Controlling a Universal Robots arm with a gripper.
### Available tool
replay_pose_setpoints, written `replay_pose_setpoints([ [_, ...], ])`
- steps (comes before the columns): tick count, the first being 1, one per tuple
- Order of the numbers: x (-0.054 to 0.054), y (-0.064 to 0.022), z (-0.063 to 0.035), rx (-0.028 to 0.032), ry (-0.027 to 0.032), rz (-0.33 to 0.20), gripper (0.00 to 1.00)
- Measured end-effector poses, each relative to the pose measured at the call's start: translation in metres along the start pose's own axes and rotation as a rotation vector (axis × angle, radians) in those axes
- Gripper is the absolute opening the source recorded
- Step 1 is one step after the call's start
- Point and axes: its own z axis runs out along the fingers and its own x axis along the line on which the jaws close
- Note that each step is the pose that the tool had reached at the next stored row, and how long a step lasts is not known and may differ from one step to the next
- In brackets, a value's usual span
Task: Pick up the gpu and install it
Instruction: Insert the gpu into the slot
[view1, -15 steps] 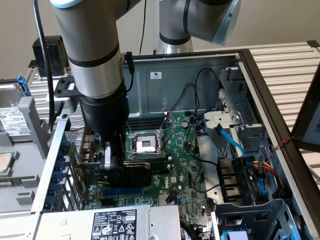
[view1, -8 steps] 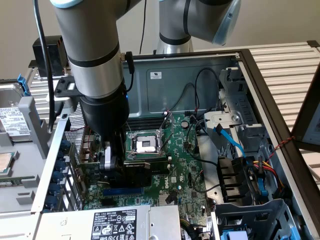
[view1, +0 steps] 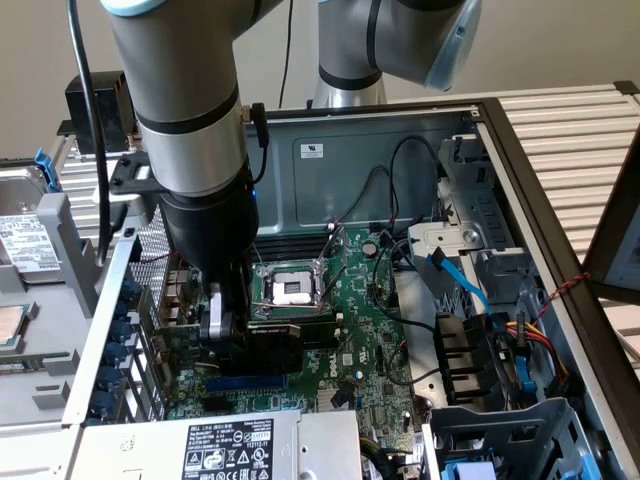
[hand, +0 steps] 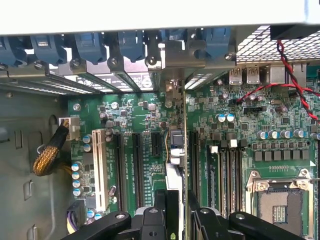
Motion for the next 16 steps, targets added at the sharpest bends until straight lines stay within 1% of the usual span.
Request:
replay_pose_setpoints([
  [16,0.0000,0.0002,0.0033,0.0000,0.0000,0.000,0.27],
])
